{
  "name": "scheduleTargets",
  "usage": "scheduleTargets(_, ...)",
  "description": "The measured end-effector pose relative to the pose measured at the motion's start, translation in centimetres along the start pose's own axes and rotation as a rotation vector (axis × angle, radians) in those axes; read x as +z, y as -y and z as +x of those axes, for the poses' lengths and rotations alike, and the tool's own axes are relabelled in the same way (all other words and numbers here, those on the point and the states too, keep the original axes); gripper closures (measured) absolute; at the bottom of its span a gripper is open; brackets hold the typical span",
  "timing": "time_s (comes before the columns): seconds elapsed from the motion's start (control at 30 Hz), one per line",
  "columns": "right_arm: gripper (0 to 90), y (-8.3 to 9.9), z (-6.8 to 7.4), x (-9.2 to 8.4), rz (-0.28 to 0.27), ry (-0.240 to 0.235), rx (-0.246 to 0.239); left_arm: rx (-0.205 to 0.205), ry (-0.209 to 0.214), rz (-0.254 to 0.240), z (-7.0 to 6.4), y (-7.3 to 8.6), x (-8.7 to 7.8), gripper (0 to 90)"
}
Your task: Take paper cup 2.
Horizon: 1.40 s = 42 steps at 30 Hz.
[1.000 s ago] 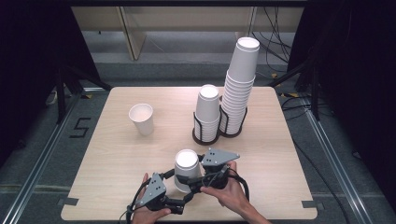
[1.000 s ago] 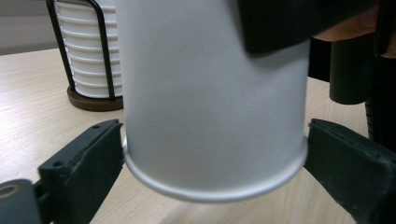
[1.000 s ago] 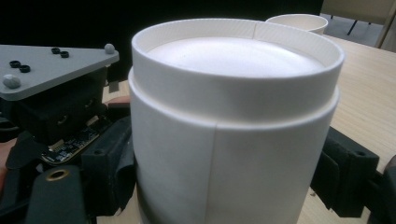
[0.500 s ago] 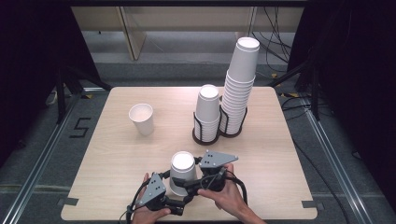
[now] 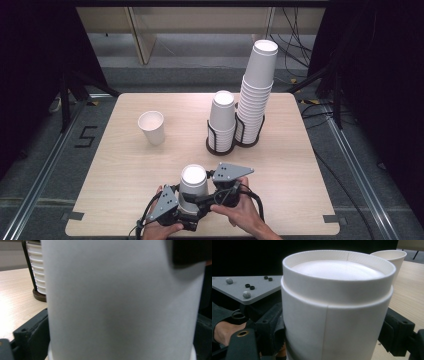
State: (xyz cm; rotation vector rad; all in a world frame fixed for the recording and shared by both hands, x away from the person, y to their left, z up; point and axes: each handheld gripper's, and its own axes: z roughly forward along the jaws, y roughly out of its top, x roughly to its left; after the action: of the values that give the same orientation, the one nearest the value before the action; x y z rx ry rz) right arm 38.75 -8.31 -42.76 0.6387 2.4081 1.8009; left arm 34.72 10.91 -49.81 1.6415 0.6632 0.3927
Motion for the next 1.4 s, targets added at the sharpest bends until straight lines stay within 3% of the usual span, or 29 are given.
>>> scheduleTargets(0.17,19.2,0.0,-0.3,0.0,-0.008,-0.003,0.0,-0.004,0.015,-0.012,0.1,0.0,0.1,2.5)
scheduleTargets(0.33,17.7,-0.1,-0.4,-0.1,0.015,-0.032,0.034,0.032,0.014,0.01,0.1,-0.1,0.0,3.9)
scheduleTargets(0.37,17.3,-0.1,-0.3,-0.2,0.039,-0.022,0.031,0.041,0.013,0.014,0.0,-0.1,0.0,4.1)
scheduleTargets(0.43,16.4,-0.2,-0.3,-0.2,0.035,-0.019,0.028,0.052,0.017,0.023,0.0,-0.1,0.0,4.6)
scheduleTargets(0.63,15.5,-0.4,-0.6,-0.6,0.077,-0.013,0.004,0.106,0.013,0.1,-0.1,-0.2,0.0,5.6)
scheduleTargets(0.73,15.6,-0.8,-0.8,-0.8,0.081,-0.036,0.0,0.13,0.027,0.112,-0.1,-0.2,0.1,5.9)
scheduleTargets(1.13,15.9,-1.9,-1.4,-3.3,0.177,-0.05,-0.013,0.24,0.056,0.25,0.1,-0.8,-0.3,6.6)
scheduleTargets(1.17,15.8,-2.0,-1.4,-3.4,0.19,-0.064,-0.015,0.242,0.063,0.253,0.1,-0.7,-0.2,6.6)
scheduleTargets(1.2,15.8,-2.0,-1.5,-3.6,0.189,-0.048,-0.047,0.254,0.056,0.265,0.2,-0.8,-0.2,6.6)
scheduleTargets(1.4,15.8,-2.0,-1.7,-4.3,0.223,-0.051,-0.052,0.281,0.07,0.284,0.2,-0.9,-0.3,6.8)
